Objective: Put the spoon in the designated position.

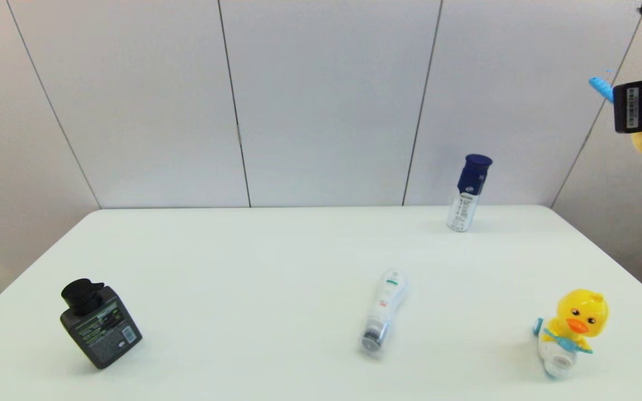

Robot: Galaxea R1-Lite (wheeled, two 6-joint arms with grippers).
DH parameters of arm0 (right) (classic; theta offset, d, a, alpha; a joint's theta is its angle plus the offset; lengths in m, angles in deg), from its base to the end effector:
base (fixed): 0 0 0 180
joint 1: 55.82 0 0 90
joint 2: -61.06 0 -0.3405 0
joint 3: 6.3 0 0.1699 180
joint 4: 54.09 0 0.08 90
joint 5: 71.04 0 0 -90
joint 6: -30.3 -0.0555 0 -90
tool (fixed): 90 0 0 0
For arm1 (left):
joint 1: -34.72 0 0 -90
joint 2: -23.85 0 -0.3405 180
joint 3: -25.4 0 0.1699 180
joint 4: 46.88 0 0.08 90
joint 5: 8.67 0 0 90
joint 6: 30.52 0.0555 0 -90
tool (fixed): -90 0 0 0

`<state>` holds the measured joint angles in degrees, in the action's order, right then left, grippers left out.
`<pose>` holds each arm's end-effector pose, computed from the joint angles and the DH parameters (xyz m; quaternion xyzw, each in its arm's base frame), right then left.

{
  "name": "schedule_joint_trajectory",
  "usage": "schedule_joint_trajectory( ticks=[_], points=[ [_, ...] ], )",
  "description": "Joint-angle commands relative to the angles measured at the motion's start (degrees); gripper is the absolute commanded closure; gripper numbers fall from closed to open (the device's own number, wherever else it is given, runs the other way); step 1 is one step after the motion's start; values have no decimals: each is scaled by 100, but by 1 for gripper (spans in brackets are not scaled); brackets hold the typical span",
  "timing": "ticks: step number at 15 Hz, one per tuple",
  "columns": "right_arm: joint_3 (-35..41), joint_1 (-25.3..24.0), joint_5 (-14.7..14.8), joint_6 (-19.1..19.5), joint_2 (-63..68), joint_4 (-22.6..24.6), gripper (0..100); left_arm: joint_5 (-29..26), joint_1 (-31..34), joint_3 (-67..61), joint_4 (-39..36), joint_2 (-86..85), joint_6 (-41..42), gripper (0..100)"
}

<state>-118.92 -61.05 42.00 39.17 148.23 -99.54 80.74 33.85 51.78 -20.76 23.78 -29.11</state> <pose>0.2607 0.0020 0.3683 -0.1175 0.1797 -0.1390 0.9667 -0.0529 0.0002 0.0760 0.0123 -0.0030 -0.0127 0.9998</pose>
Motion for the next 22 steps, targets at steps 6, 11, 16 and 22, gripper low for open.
schedule_joint_trajectory(
  ticks=[6, 11, 16, 22],
  points=[
    [98, 998, -2823, 696, 1821, 984, 100, -2, 0, 0, 9, 7, 0, 0],
    [-218, 1296, -2893, 749, 2524, 1300, 100, -2, 0, 0, -8, 7, 0, 0],
    [-324, 1428, -2937, 766, 3236, 1581, 100, -2, 0, 0, -8, 7, 0, 0],
    [72, 1543, -3860, 1179, 3455, 1625, 100, -2, 0, 0, -8, 7, 0, 0]
  ],
)
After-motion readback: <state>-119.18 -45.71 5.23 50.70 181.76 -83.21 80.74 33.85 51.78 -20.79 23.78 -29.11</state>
